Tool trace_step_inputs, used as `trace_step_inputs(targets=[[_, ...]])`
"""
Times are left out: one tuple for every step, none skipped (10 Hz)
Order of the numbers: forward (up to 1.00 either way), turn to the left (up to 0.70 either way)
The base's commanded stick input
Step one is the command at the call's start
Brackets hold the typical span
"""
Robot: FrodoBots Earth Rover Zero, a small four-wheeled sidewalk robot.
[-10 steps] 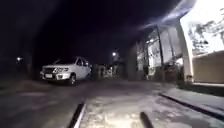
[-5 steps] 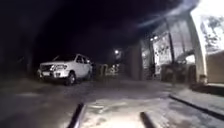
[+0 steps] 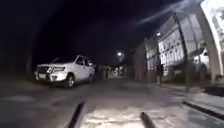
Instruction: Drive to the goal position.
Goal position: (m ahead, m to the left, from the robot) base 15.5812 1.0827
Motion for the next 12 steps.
trace_step_inputs(targets=[[1.0,-0.38],[1.0,-0.38],[1.0,-0.38],[1.0,-0.38],[1.0,-0.38],[1.0,-0.27],[1.0,-0.08],[1.0,0.02],[1.0,0.02],[1.0,0.02],[1.0,0.02],[1.0,0.02]])
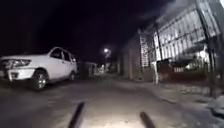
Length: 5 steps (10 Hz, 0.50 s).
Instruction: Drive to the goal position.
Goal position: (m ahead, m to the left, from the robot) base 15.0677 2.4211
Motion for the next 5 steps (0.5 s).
trace_step_inputs(targets=[[1.0,0.02],[1.0,0.02],[1.0,0.02],[1.0,0.02],[1.0,0.02]])
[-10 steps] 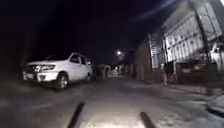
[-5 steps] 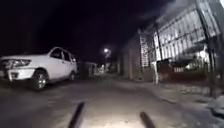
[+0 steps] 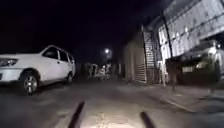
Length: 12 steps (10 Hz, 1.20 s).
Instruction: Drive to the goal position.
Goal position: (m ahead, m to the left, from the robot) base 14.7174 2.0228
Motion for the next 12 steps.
trace_step_inputs(targets=[[1.0,0.02],[1.0,0.02],[1.0,0.02],[1.0,0.02],[1.0,0.02],[1.0,0.02],[1.0,0.02],[1.0,0.02],[1.0,0.02],[1.0,0.02],[1.0,0.02],[1.0,0.02]])
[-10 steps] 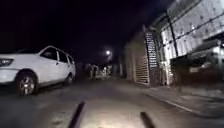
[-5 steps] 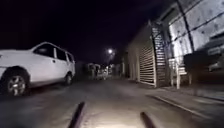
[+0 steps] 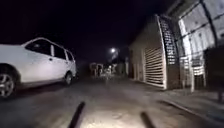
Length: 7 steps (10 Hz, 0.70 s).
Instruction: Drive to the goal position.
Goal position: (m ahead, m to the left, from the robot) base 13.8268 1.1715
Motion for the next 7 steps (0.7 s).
trace_step_inputs(targets=[[1.0,0.02],[1.0,0.02],[1.0,0.02],[1.0,0.02],[1.0,0.02],[1.0,0.02],[1.0,0.02]])
